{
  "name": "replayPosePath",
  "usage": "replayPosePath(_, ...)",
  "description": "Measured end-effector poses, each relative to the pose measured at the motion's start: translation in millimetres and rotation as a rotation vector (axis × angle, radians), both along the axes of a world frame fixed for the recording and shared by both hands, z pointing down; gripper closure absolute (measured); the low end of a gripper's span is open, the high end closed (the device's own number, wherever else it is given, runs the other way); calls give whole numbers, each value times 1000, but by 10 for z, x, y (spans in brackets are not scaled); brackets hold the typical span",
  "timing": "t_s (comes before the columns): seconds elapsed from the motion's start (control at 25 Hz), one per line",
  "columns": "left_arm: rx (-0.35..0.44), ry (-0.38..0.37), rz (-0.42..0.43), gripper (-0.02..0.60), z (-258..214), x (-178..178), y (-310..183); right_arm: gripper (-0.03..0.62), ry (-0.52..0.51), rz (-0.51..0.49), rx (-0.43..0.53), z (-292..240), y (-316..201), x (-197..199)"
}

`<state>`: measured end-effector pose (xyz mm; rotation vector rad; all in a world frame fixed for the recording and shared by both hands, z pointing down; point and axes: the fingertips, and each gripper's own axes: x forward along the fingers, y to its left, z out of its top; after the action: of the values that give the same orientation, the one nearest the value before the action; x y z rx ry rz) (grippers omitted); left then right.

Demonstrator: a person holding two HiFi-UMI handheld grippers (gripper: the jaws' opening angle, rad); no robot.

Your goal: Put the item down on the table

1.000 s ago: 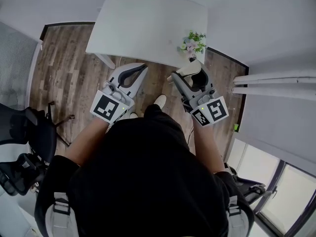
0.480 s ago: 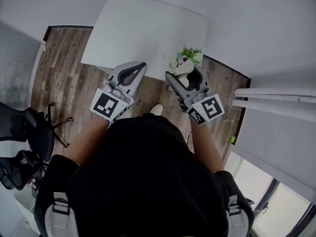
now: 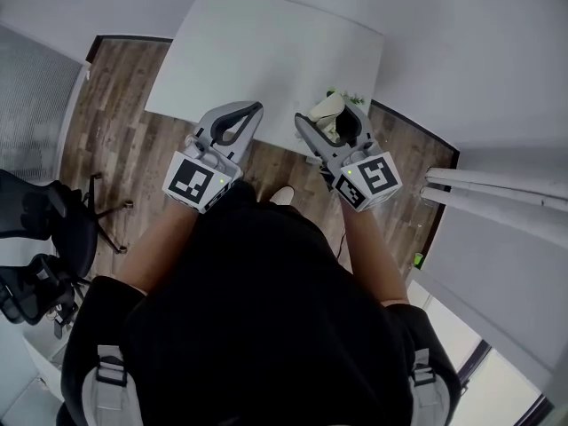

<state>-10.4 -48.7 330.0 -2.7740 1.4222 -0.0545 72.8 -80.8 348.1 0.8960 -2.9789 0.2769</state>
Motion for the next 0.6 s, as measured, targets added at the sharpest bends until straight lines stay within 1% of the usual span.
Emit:
replayPosePath(0.2, -22, 14, -1, 588, 118, -148, -303, 281, 40, 10, -47, 179, -328, -152)
replayPosePath(0.32, -24, 21, 11, 588, 188, -232, -521, 281, 61, 14, -52, 242, -532, -236)
replayPosePath(0.48, -21, 40, 55, 588, 283, -309, -854, 281, 92, 55, -60, 311, -860, -281)
replayPosePath(0.6, -34, 28, 89, 588, 355, -337, -1133, 281, 137, 81, -72, 370, -1113, -293)
